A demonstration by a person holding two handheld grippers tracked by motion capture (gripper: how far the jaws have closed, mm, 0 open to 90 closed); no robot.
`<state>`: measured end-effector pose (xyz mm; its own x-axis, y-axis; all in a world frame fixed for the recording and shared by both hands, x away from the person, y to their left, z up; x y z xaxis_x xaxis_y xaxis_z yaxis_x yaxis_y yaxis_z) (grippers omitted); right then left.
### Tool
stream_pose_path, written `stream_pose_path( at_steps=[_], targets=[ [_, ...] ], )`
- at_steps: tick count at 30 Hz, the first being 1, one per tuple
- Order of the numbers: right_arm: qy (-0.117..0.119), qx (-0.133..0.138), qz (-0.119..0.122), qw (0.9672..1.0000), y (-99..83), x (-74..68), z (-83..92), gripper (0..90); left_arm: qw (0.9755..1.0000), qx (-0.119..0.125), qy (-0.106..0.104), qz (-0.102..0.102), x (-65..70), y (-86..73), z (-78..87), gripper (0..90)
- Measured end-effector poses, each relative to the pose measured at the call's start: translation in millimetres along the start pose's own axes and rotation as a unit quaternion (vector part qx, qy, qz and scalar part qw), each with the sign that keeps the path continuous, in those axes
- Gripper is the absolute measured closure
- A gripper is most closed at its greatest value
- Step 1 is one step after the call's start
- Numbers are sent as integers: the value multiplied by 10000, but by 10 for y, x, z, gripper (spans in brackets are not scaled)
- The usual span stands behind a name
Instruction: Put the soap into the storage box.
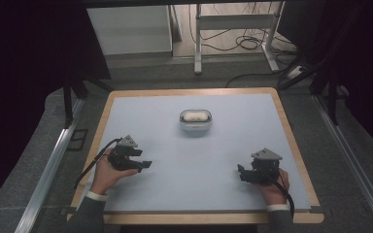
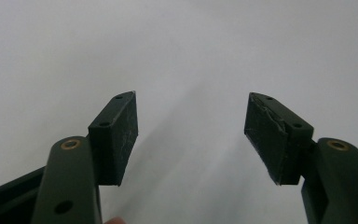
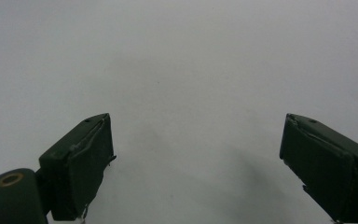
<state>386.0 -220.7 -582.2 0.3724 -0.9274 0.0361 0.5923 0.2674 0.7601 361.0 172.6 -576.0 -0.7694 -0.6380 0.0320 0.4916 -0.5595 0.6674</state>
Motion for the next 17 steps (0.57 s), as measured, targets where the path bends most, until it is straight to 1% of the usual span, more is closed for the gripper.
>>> stream_pose_path(
  at_steps=[1, 2, 6, 8, 9, 15, 17],
  targets=[
    [6, 7, 7, 10000, 3, -7, -2, 94, 10000, 26, -4, 35, 5, -24, 3, 351],
    [7, 10, 13, 10000, 4, -11, -3, 94, 10000, 8, 52, 50, 8, -69, 7, 351],
    [1, 3, 21, 10000, 1, -17, -8, 93, 9997, 70, 89, 201, 5, -172, 29, 351],
    [5, -8, 25, 10000, -1, -16, -9, 94, 9997, -9, 188, 150, -4, -202, 43, 352],
    [0, -7, 30, 10000, 0, -15, -9, 93, 9997, -26, 192, 138, -1, -208, 53, 351],
    [-2, 28, 28, 10000, 20, -7, 5, 94, 9993, 203, 213, 211, -30, -167, 121, 344],
    [-27, 32, 20, 10000, 23, 9, 4, 93, 9994, 163, 214, 197, -36, -172, 112, 332]
  ],
)
Point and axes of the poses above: each handheld gripper's, and its own axes: z roughly backward along the jaws, y roughly out of its top, x roughly to its right, the point moved 9 cm from there along -z, roughly forward along the jaws, and after that the axes turned 8 degrees about -z, right-handed, at the moved point
